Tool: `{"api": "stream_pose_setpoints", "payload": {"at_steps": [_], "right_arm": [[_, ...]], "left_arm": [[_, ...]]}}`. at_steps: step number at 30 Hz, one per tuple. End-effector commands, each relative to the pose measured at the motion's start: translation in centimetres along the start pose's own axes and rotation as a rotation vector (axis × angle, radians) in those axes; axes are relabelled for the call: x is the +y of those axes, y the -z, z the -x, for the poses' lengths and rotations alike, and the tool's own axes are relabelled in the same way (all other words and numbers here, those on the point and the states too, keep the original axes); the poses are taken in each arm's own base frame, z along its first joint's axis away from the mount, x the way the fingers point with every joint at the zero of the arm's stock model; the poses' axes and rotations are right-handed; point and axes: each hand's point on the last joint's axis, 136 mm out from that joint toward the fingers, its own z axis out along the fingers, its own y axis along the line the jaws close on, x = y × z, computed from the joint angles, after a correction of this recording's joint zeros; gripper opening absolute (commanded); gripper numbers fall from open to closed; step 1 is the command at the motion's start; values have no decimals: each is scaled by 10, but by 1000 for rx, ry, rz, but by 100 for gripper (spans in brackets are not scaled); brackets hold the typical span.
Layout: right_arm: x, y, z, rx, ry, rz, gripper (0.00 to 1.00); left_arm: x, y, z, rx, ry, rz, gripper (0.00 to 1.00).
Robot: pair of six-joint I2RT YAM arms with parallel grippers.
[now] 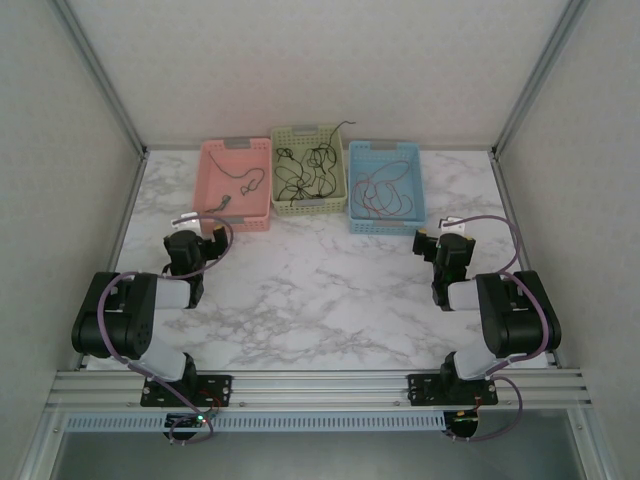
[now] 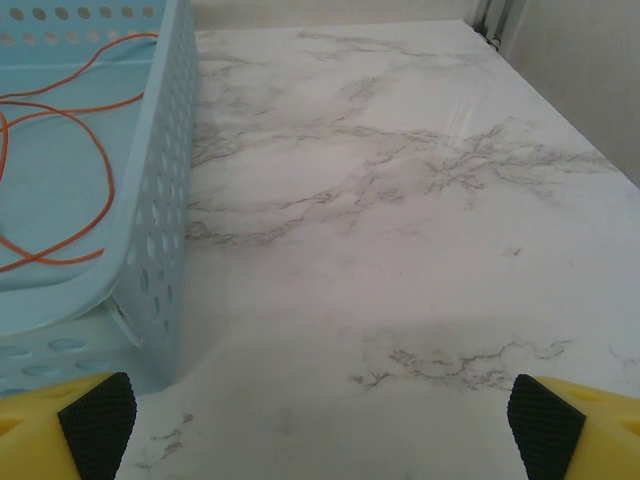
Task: Untangle the cables
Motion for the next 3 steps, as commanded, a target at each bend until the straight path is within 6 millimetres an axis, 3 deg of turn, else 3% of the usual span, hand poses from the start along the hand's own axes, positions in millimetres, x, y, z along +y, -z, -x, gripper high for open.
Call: {"api": "stream_pose_setpoints", "payload": {"at_steps": [1,3], "right_arm": [[2,-2,11,-23,-18,18,99],[3,-1,10,-25,-14,21,99]], "left_arm": [[-1,-1,12,-31,21,-10,100],[-1,-1,12,-32,21,-10,100]]}}
